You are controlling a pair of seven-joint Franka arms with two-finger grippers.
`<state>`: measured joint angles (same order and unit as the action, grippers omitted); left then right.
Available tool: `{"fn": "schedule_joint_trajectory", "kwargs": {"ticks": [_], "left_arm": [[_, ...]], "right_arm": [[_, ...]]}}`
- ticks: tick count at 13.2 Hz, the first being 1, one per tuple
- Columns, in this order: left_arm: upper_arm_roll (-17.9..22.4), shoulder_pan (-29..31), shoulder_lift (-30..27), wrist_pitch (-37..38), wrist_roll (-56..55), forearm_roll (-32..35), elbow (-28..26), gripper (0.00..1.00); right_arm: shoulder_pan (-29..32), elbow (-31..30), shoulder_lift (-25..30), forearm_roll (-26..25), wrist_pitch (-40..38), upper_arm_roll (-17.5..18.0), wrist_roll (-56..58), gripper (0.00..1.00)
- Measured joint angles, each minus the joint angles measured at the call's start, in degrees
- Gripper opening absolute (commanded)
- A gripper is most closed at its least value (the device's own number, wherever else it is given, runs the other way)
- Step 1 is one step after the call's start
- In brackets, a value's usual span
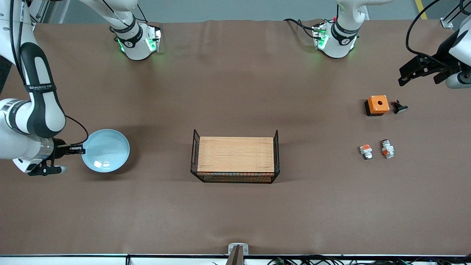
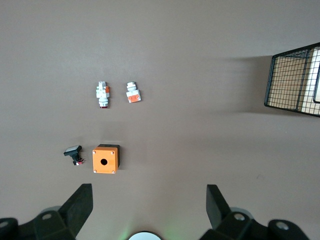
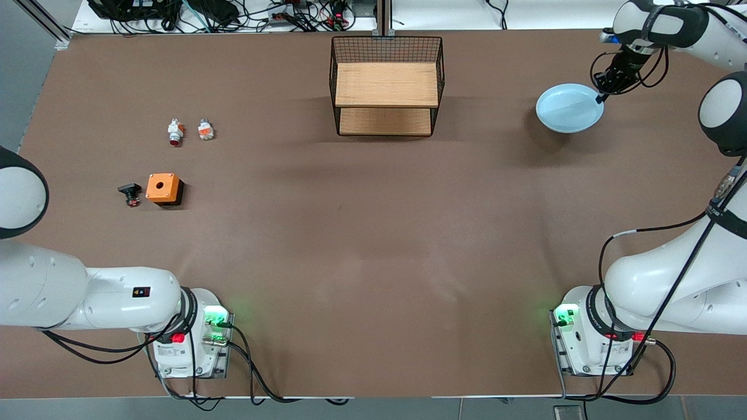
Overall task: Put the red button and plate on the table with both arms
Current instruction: 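Lower the plate onto the table and open the right gripper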
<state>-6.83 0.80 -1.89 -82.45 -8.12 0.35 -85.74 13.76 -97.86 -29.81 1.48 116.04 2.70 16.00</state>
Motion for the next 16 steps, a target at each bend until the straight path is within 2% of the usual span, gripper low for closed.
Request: {"fn": "schedule_joint_trajectory", "kwargs": {"ticks": [7,10,11,12,14,16], "left_arm": [[0.0,0.0,0.4,-1.0,0.0,0.0,0.0,1.0],[0.0,0.0,0.4,-1.0,0.0,0.0,0.1,1.0],[0.0,0.0,0.4,-1.0,0.0,0.0,0.1,1.0],[0.0,0.1,0.4,-1.0,0.0,0.0,0.1,1.0],[0.1,0.1,0.4,-1.0,0.0,0.0,0.1,1.0],[0.1,0.1,0.4,-1.0,0.0,0.0,0.0,1.0]], "right_arm": [[-0.2,0.0,-6.0,-0.6,6.3,0.4,1.0,0.02],[-0.2,0.1,-7.3,-2.4,8.8,0.5,1.5,0.1],[-0.2,0.1,-7.5,-2.7,9.7,0.5,1.5,0.3],[-0.2,0.1,-7.8,-2.7,10.4,0.4,1.6,0.58],[-0.1,0.1,-8.2,-2.7,11.5,0.3,1.5,0.99],[-0.1,0.3,-8.2,-2.7,11.6,0.3,1.5,0.99]]}}
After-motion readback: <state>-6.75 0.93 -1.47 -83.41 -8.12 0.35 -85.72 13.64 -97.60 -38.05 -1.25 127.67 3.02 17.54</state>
